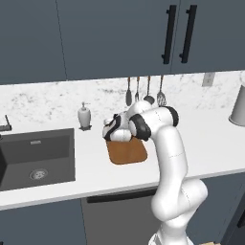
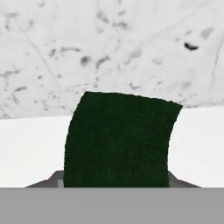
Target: Pick up the sponge from the counter and clean the cutting board by briefly scrubbing or pressing down on the cutting board. Once finished, release the sponge.
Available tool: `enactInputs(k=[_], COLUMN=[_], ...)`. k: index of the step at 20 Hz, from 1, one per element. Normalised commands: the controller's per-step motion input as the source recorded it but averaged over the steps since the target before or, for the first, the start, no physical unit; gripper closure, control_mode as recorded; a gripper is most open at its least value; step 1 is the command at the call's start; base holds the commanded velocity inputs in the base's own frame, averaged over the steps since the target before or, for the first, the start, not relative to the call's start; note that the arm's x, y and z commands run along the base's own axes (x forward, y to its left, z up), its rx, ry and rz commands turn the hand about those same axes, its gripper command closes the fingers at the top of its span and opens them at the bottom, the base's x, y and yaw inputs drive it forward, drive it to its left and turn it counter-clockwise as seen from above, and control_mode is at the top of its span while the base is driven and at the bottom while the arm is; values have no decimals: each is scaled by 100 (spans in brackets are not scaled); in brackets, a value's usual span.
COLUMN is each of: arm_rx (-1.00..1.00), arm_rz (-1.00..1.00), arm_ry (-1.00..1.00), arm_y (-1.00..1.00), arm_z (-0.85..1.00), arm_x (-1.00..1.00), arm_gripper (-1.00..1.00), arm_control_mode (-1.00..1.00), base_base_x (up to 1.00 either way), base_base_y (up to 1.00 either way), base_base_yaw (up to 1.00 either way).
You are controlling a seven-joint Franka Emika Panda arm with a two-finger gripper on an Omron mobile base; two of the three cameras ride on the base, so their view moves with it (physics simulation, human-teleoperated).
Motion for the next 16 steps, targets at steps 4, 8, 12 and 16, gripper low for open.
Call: enactInputs(k=[4, 8, 12, 16], arm_rx=[1, 0, 0, 0], arm_rz=[-3, 0, 0, 0], arm_ry=[-5, -9, -11, 0], arm_y=[0, 0, 0, 0], arm_z=[61, 32, 1, 23], arm_x=[-57, -67, -100, -100], arm_gripper=[100, 100, 100, 100], arm_control_mode=[-100, -100, -100, -100], base_base_x=[0, 0, 0, 0], base_base_y=[0, 0, 0, 0], base_base_yaw=[0, 0, 0, 0])
